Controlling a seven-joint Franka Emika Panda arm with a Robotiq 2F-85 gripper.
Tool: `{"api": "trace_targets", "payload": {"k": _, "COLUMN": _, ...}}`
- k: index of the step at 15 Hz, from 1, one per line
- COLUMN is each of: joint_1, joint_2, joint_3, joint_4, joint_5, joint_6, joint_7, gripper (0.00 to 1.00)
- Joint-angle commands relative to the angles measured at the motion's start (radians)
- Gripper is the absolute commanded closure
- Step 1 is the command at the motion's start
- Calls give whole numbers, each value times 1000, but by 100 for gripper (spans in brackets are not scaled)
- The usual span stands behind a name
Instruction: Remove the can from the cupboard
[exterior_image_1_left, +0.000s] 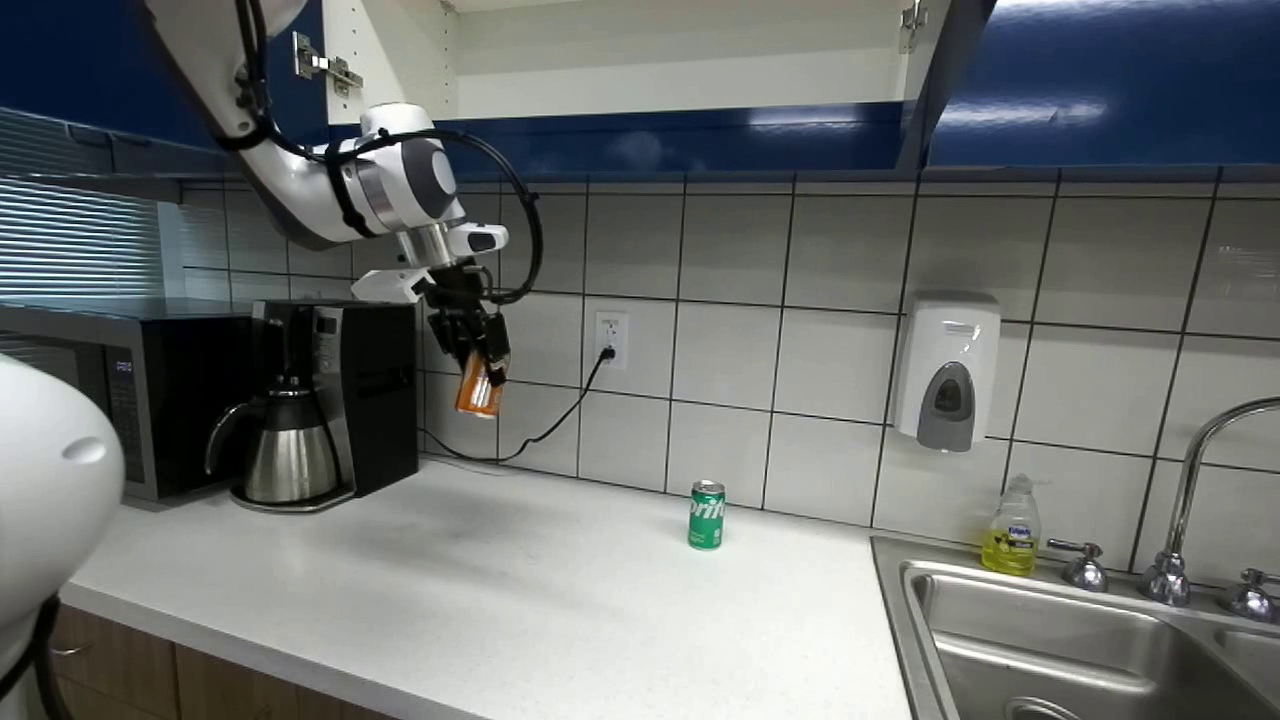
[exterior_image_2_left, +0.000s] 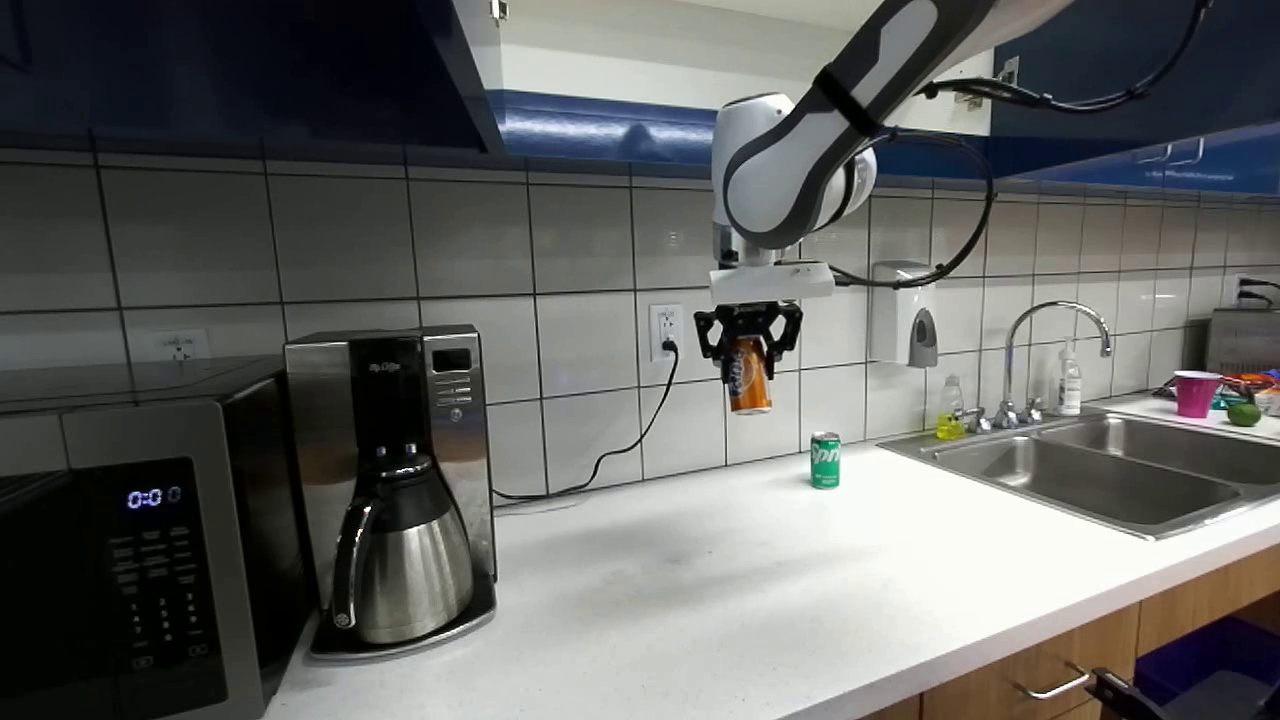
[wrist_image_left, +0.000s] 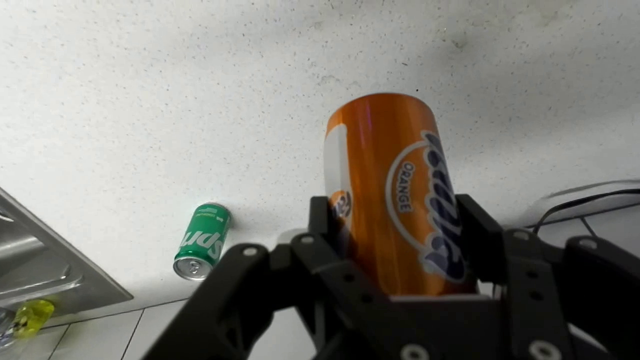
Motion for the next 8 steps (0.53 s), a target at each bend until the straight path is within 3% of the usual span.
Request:
{"api": "trace_targets", "payload": {"k": 1, "joint_1": -6, "joint_2": 42, "joint_3": 5, "joint_4": 4, "joint_5": -31, "joint_6": 51, "joint_7": 13, "gripper": 62}}
{"api": "trace_targets", "payload": {"k": 8, "joint_1": 13, "joint_2": 162, "joint_3": -22, "joint_4": 10, "joint_5": -93, "joint_6": 143, "joint_7": 41, "gripper": 62}}
